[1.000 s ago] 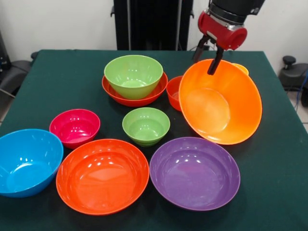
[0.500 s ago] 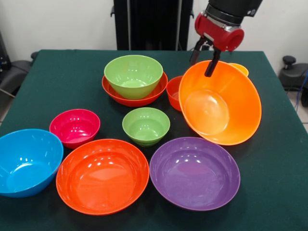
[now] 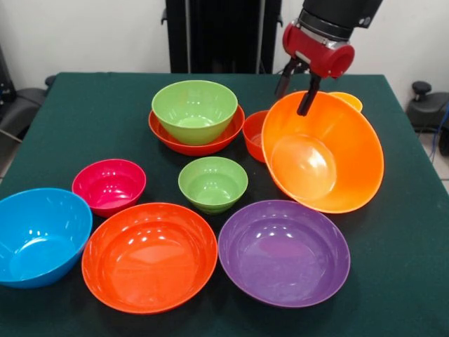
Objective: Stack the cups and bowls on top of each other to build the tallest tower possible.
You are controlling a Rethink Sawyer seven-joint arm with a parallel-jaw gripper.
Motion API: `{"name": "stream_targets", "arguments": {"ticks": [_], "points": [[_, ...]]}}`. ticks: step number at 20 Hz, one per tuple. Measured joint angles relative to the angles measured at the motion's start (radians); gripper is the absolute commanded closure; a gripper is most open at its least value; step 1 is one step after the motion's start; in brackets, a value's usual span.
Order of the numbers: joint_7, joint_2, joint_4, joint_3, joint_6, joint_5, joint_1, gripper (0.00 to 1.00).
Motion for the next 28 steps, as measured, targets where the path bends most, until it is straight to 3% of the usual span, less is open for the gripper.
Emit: {"name": "stream_targets", "arguments": {"ticks": [15,28], "points": [[0.000,0.023,0.068,0.000,-0.106,0.000,-0.007,0.00],[0.000,0.001,0.116,0.000,-0.109,0.000,-0.029,0.00]]}}
